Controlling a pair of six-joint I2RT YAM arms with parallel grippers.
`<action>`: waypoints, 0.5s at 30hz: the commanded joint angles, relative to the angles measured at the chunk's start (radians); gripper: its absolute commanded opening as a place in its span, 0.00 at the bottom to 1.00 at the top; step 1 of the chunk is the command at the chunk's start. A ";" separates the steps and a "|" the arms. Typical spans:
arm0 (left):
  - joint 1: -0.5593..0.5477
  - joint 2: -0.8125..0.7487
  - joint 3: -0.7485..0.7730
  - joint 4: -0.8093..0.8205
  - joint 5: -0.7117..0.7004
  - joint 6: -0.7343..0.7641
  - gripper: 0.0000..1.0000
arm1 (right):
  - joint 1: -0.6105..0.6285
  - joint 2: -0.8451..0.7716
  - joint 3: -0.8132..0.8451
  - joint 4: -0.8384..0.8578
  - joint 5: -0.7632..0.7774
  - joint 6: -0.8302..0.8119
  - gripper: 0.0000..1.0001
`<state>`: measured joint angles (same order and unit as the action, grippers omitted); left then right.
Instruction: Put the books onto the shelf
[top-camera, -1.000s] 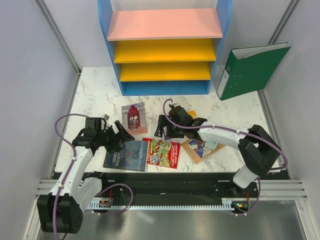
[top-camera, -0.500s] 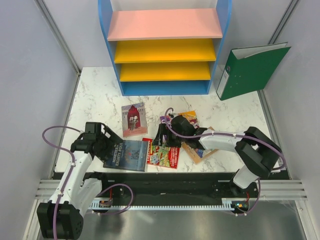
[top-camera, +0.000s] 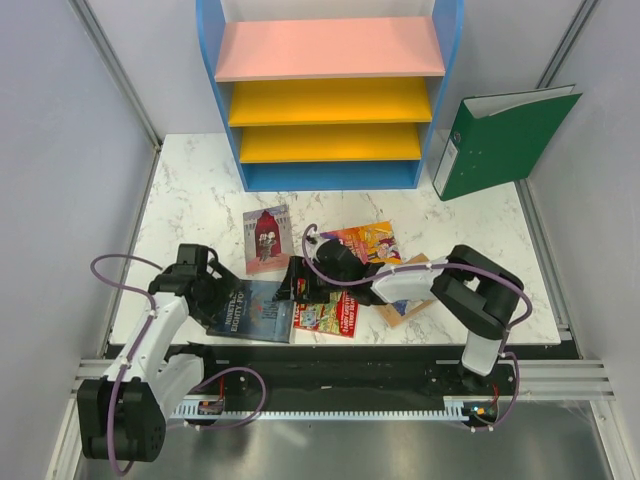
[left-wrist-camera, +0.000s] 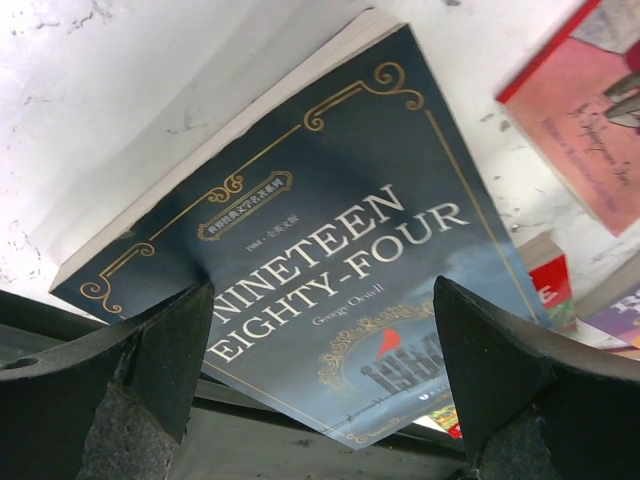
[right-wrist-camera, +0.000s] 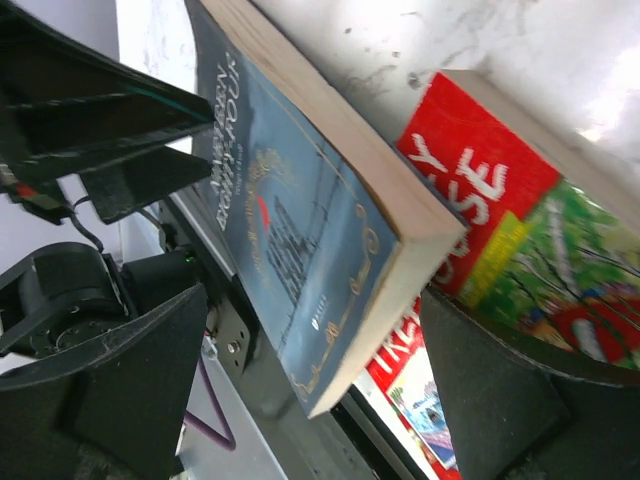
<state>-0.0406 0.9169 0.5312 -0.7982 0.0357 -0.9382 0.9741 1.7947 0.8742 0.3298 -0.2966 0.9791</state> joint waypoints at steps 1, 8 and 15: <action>0.002 0.014 -0.031 0.050 0.009 -0.034 0.97 | 0.032 0.080 0.023 0.003 -0.019 0.035 0.94; 0.002 0.017 -0.039 0.065 0.020 -0.025 0.97 | 0.051 0.160 0.032 0.167 -0.093 0.093 0.30; 0.002 -0.062 0.041 0.060 0.064 0.064 0.96 | 0.041 0.079 0.012 0.187 -0.075 0.052 0.00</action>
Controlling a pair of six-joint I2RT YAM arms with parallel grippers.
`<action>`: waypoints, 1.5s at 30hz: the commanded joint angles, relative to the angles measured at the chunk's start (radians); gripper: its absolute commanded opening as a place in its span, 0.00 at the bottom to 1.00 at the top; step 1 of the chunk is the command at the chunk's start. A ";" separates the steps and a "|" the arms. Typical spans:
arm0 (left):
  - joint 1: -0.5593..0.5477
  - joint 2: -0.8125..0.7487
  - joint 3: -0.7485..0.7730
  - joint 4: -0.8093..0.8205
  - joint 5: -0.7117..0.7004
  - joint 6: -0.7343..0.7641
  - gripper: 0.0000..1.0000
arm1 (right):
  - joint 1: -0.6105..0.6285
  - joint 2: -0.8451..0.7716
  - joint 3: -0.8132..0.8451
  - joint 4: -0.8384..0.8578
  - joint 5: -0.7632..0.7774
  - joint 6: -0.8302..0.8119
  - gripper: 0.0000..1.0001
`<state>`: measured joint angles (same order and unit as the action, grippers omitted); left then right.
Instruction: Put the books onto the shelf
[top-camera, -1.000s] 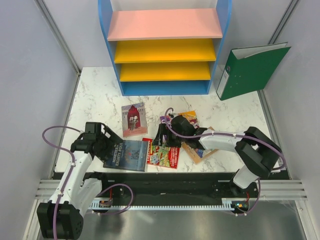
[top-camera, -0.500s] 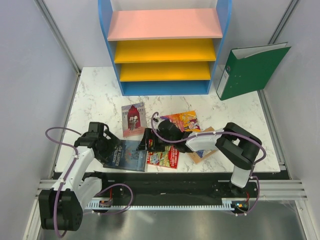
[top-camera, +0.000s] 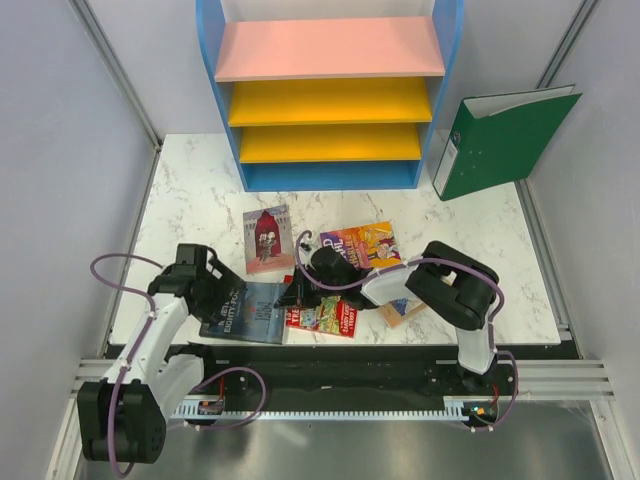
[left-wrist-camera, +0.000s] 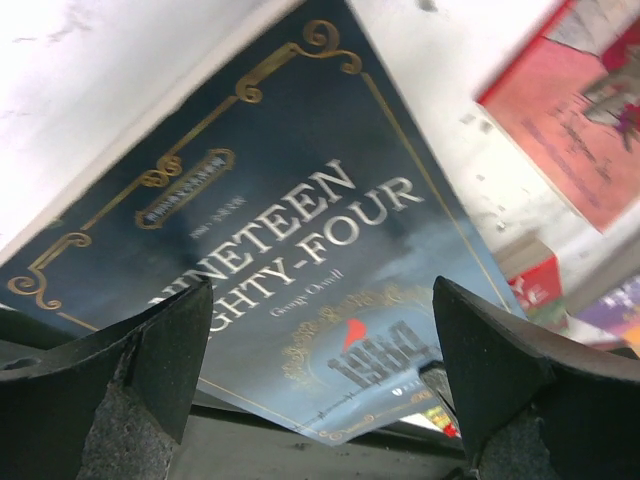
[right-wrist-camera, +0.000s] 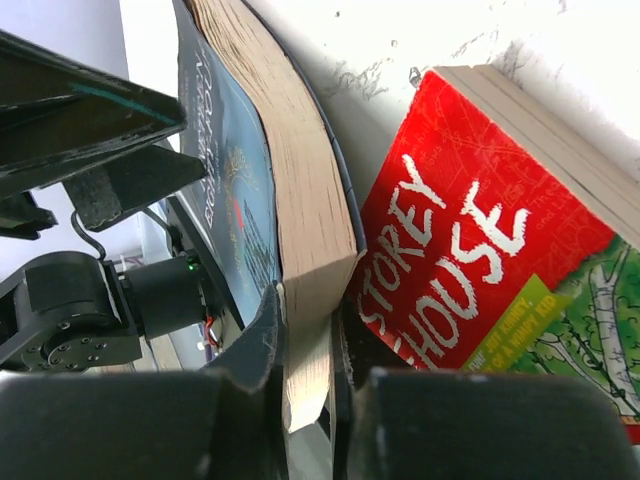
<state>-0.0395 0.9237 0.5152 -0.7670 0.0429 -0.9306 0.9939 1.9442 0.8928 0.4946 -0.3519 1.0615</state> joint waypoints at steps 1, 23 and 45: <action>0.001 -0.098 0.072 0.026 0.060 0.065 0.96 | 0.017 -0.094 -0.003 0.004 -0.006 -0.044 0.00; -0.043 -0.454 -0.239 0.653 0.512 -0.198 0.91 | -0.055 -0.608 -0.195 -0.094 0.696 0.130 0.00; -0.645 0.148 -0.069 0.886 0.083 -0.296 0.83 | -0.115 -0.636 -0.264 -0.056 0.665 0.203 0.00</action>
<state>-0.6662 1.0615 0.4904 -0.0162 0.2104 -1.1511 0.8963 1.3834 0.6315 0.3069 0.2920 1.2289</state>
